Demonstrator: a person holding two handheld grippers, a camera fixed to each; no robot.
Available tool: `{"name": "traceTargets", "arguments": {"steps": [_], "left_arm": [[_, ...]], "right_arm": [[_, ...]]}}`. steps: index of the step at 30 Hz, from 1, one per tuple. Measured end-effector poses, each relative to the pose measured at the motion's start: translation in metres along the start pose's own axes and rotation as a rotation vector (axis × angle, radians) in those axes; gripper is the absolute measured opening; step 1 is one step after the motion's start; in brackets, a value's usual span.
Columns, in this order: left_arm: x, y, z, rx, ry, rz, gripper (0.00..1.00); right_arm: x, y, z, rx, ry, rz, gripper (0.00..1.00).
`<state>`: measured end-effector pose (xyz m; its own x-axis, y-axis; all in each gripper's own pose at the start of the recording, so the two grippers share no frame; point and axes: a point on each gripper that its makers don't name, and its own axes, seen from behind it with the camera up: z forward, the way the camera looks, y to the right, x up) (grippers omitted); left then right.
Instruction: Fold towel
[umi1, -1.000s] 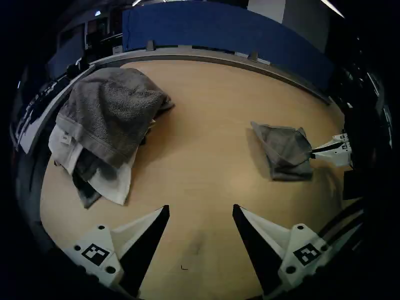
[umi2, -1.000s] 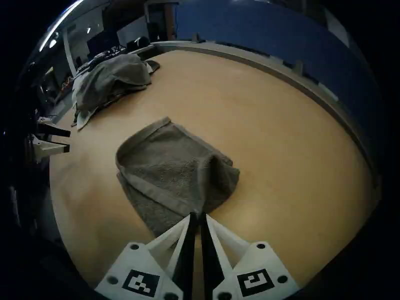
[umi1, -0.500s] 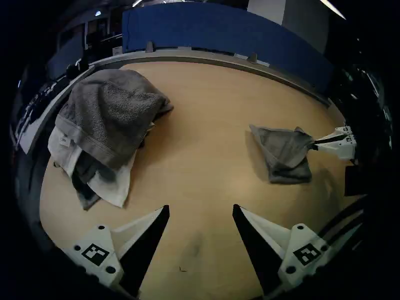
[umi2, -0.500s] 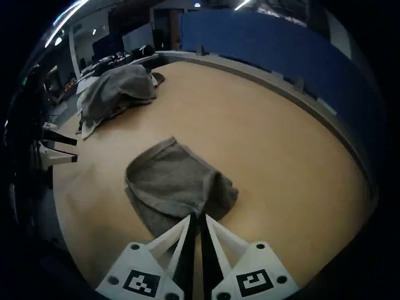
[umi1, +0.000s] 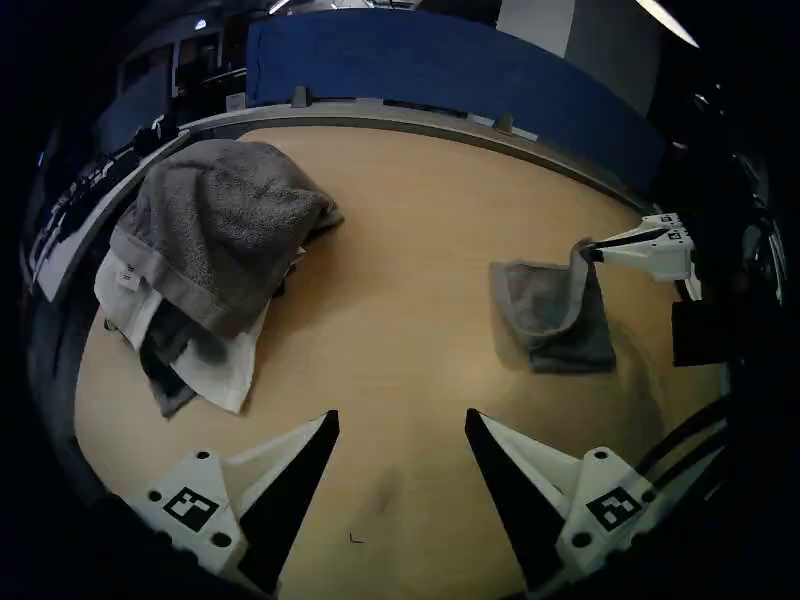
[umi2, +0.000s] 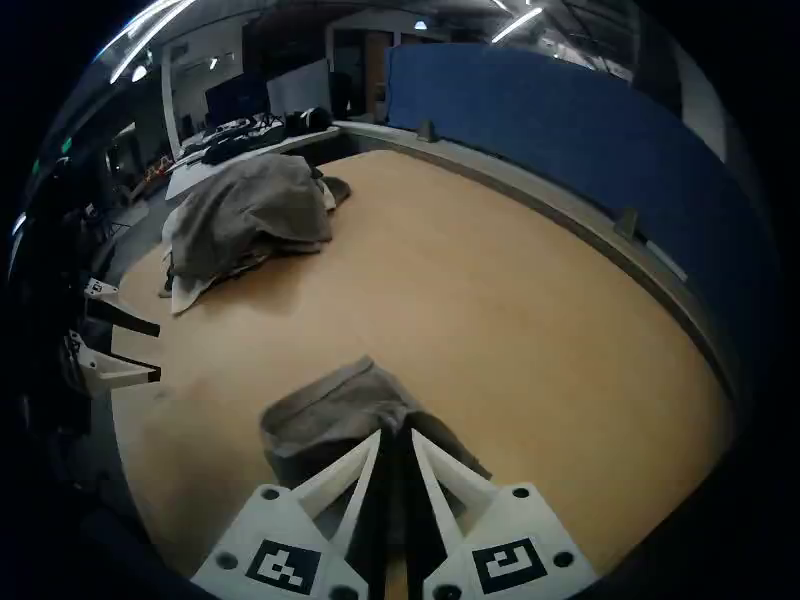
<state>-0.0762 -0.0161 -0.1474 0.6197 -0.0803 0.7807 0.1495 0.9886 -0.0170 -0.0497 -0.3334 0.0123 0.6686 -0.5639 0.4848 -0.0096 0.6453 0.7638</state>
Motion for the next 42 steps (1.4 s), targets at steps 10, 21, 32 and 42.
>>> {"name": "traceTargets", "arguments": {"steps": [10, 21, 32, 42], "left_arm": [[-0.003, 0.000, -0.002, -0.005, 0.009, -0.021, 0.94], [-0.010, -0.003, -0.003, -0.006, 0.008, -0.041, 0.94], [-0.008, -0.002, 0.001, -0.012, 0.008, -0.035, 0.94], [-0.003, 0.002, 0.001, -0.015, 0.012, -0.031, 0.94]], "right_arm": [[0.018, -0.006, 0.033, 0.022, -0.030, -0.037, 0.06], [0.000, -0.001, 0.063, 0.003, -0.099, -0.008, 0.22], [0.003, -0.001, 0.059, -0.021, -0.066, -0.035, 0.71], [-0.014, -0.016, 0.054, -0.013, -0.061, -0.063, 0.81]]}}
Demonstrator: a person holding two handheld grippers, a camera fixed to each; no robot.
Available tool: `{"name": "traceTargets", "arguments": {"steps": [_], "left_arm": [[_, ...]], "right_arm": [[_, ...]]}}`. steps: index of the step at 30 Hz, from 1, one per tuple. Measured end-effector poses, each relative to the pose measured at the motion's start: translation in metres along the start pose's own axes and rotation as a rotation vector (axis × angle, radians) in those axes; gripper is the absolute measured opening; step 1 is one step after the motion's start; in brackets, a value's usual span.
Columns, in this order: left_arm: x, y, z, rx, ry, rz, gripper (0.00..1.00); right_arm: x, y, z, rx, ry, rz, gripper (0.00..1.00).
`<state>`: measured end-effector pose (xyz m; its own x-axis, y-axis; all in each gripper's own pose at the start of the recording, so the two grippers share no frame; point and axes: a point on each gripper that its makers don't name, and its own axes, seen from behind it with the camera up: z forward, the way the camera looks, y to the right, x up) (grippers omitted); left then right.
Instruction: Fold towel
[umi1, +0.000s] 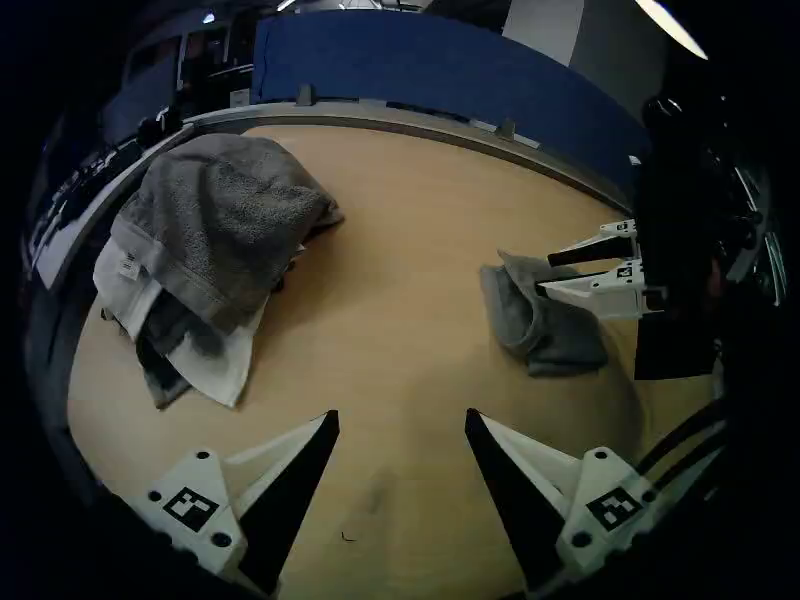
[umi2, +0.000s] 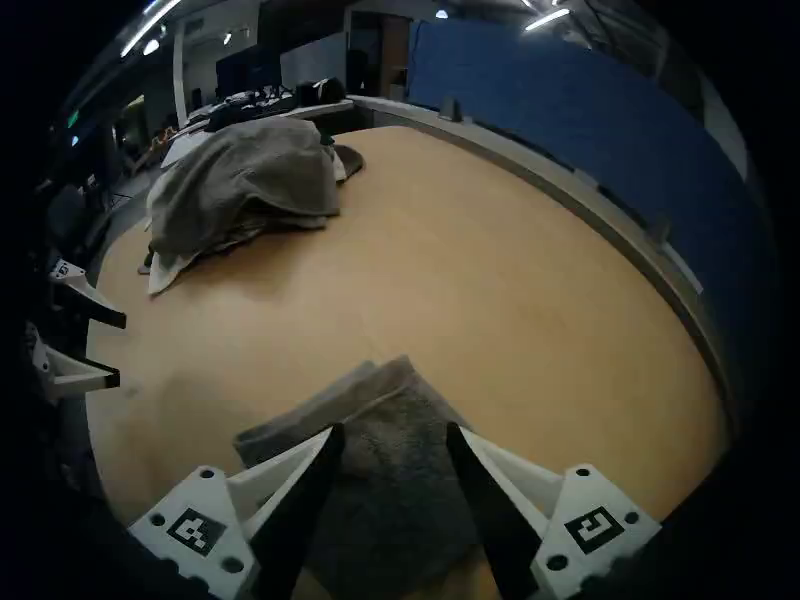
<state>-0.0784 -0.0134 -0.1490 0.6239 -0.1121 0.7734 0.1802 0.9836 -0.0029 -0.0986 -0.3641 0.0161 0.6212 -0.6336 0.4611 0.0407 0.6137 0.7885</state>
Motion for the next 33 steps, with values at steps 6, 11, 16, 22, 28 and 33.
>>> {"name": "traceTargets", "arguments": {"steps": [6, 11, 16, 22, 28, 33], "left_arm": [[0.001, 0.002, -0.001, 0.000, 0.001, 0.001, 0.94], [0.001, 0.004, -0.001, -0.001, 0.002, 0.001, 0.94], [0.001, 0.006, -0.002, -0.003, 0.003, 0.002, 0.94], [0.000, 0.007, -0.003, -0.004, 0.003, 0.004, 0.94], [-0.001, 0.008, -0.002, -0.004, 0.004, 0.001, 0.94], [-0.004, 0.008, -0.001, -0.004, 0.003, 0.000, 0.94]], "right_arm": [[-0.007, -0.008, -0.004, 0.004, 0.006, -0.003, 0.95], [-0.008, -0.012, -0.010, 0.004, 0.022, -0.002, 1.00], [-0.010, -0.015, -0.011, 0.008, 0.025, -0.001, 1.00], [-0.017, -0.018, -0.009, 0.012, 0.009, -0.008, 1.00], [-0.030, -0.020, -0.003, 0.014, -0.018, -0.017, 1.00], [-0.037, -0.021, 0.002, 0.016, -0.028, -0.017, 1.00]]}}
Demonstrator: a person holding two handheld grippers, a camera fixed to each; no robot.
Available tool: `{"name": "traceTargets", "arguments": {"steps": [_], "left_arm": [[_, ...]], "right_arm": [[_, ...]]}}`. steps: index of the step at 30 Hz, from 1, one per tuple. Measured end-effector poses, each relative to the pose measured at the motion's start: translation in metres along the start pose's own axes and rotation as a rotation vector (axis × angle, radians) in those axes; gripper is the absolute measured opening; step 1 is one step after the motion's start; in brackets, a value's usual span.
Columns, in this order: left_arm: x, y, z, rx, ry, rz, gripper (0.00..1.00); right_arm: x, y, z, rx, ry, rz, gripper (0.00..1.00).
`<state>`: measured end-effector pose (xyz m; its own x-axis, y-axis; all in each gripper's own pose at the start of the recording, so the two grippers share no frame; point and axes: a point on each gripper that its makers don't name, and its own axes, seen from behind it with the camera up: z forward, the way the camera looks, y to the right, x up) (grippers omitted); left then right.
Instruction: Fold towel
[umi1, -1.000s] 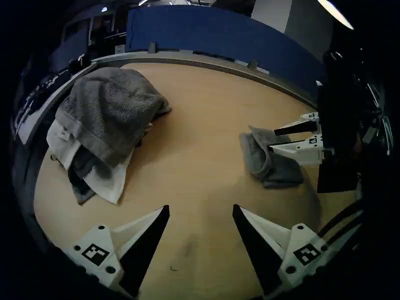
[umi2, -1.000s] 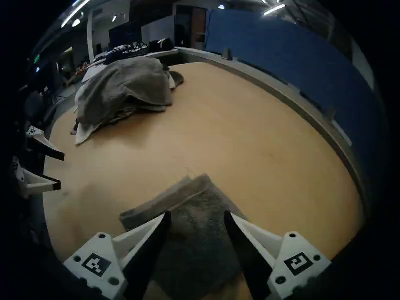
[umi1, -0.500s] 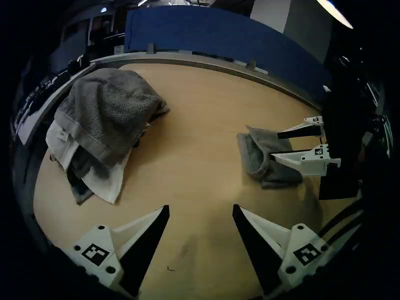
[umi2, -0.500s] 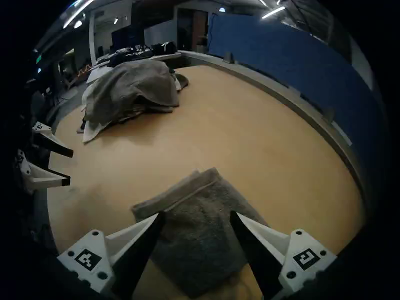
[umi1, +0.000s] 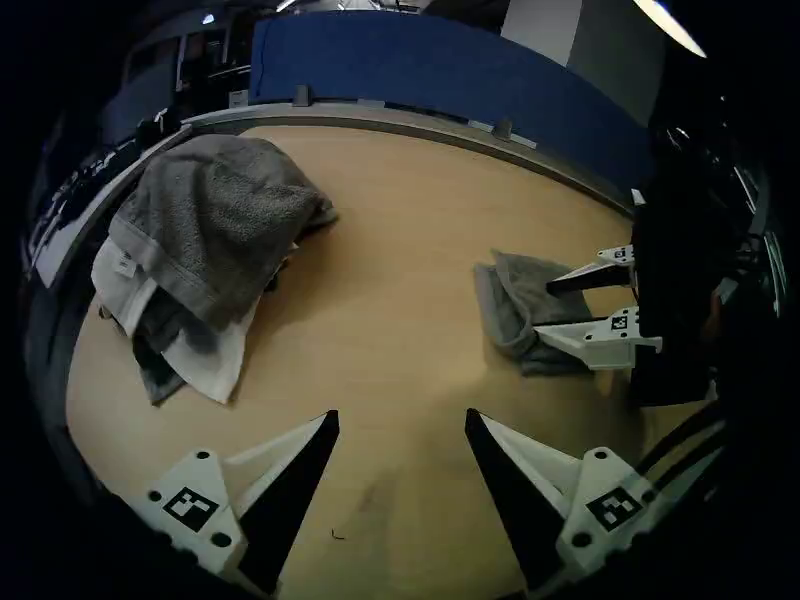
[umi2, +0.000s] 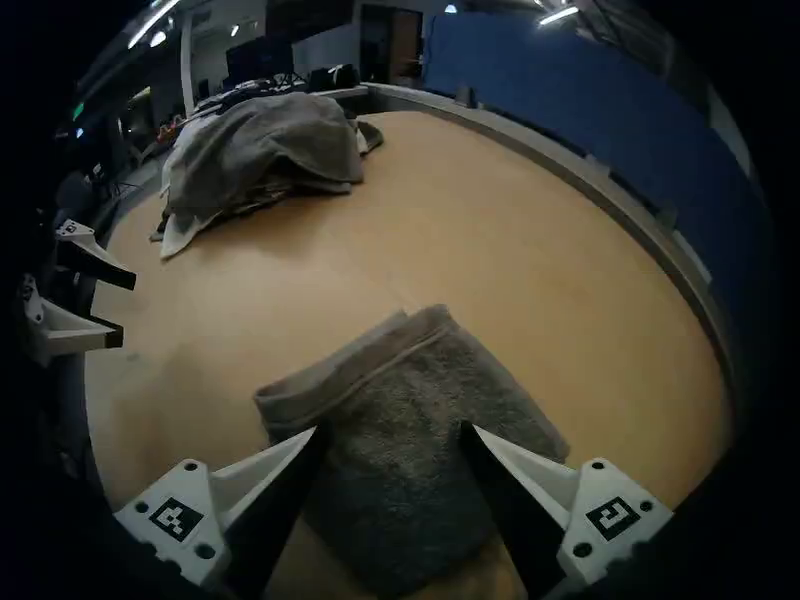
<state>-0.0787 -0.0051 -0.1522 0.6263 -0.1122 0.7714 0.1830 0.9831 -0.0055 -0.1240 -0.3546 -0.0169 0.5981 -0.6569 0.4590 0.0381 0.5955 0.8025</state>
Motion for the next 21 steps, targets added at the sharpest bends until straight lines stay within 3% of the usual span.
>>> {"name": "traceTargets", "arguments": {"steps": [8, 15, 21], "left_arm": [[0.001, 0.000, 0.002, -0.001, 0.000, 0.000, 0.94], [0.004, 0.001, 0.000, -0.001, 0.003, 0.002, 0.94], [0.007, 0.004, 0.000, -0.004, 0.006, 0.003, 0.94]], "right_arm": [[0.005, -0.001, -0.004, 0.004, 0.014, -0.001, 1.00], [0.021, -0.001, -0.023, 0.001, 0.065, 0.004, 1.00], [0.014, 0.004, -0.041, -0.012, 0.075, 0.020, 1.00]]}}
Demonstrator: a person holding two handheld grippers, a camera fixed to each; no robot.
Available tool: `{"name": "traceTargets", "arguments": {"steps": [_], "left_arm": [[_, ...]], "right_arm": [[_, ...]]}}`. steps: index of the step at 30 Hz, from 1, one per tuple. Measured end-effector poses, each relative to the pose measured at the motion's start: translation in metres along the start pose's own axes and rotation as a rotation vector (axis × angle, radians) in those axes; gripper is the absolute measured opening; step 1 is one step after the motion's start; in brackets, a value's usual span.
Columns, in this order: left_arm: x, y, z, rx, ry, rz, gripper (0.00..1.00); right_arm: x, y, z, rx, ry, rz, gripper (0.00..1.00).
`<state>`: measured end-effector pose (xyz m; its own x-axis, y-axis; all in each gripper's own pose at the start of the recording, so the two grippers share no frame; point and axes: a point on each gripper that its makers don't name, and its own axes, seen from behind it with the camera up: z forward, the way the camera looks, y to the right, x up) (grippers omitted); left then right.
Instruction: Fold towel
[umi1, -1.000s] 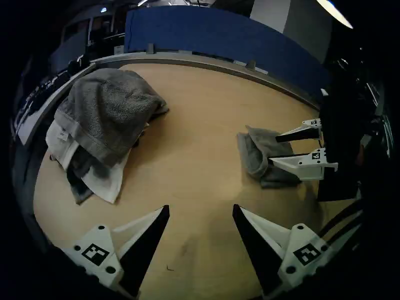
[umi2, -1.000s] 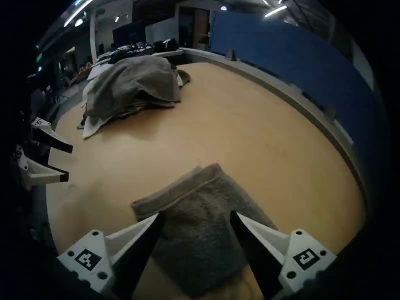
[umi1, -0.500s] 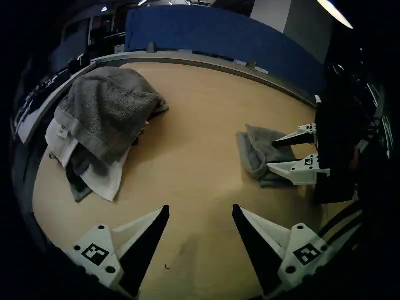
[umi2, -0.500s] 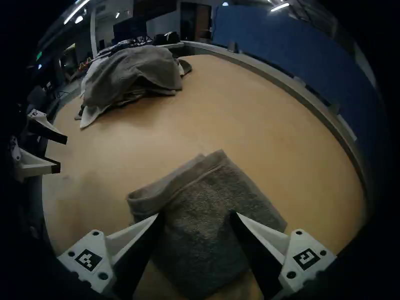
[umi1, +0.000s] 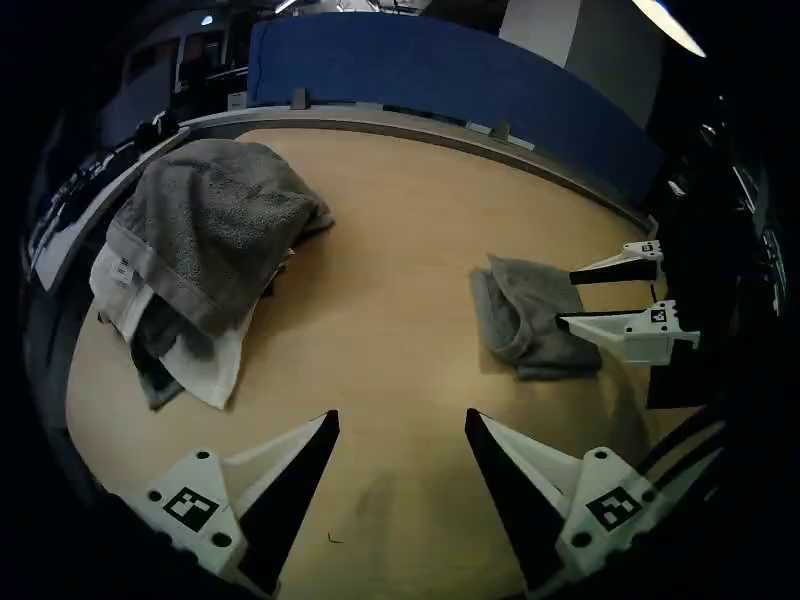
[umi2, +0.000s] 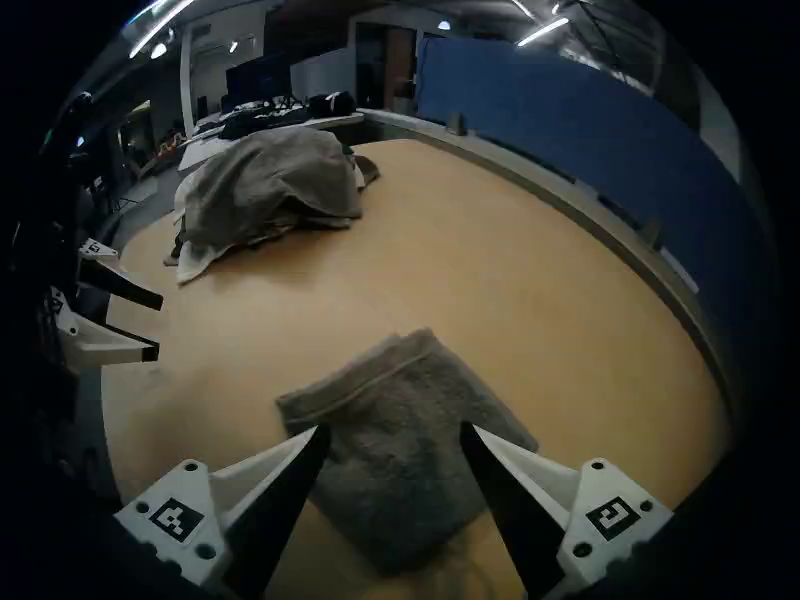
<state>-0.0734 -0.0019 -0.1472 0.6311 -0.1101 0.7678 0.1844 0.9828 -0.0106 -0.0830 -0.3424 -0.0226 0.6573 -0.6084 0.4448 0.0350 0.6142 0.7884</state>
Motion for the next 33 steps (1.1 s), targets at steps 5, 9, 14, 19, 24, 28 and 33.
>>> {"name": "traceTargets", "arguments": {"steps": [5, 9, 14, 19, 24, 28, 33], "left_arm": [[0.002, 0.002, 0.000, -0.002, 0.001, 0.001, 0.94], [0.000, 0.003, 0.001, -0.003, 0.000, 0.002, 0.94], [-0.002, 0.004, 0.000, -0.002, -0.001, 0.004, 0.94], [-0.002, 0.004, 0.000, 0.000, 0.000, 0.004, 0.94], [-0.001, 0.003, -0.001, 0.003, 0.000, 0.007, 0.94], [0.000, 0.002, -0.002, 0.004, 0.001, 0.008, 0.94], [0.001, 0.001, -0.002, 0.005, 0.003, 0.007, 0.94]], "right_arm": [[-0.021, 0.001, -0.013, -0.003, -0.018, 0.015, 1.00], [-0.039, -0.001, -0.021, -0.005, -0.037, 0.024, 1.00], [-0.057, 0.000, -0.029, -0.013, -0.056, 0.029, 1.00], [-0.069, 0.001, -0.034, -0.023, -0.066, 0.031, 1.00], [-0.078, 0.002, -0.037, -0.023, -0.078, 0.029, 0.94], [-0.084, 0.003, -0.038, -0.028, -0.089, 0.034, 0.73], [-0.091, 0.003, -0.037, -0.026, -0.104, 0.047, 0.68]]}}
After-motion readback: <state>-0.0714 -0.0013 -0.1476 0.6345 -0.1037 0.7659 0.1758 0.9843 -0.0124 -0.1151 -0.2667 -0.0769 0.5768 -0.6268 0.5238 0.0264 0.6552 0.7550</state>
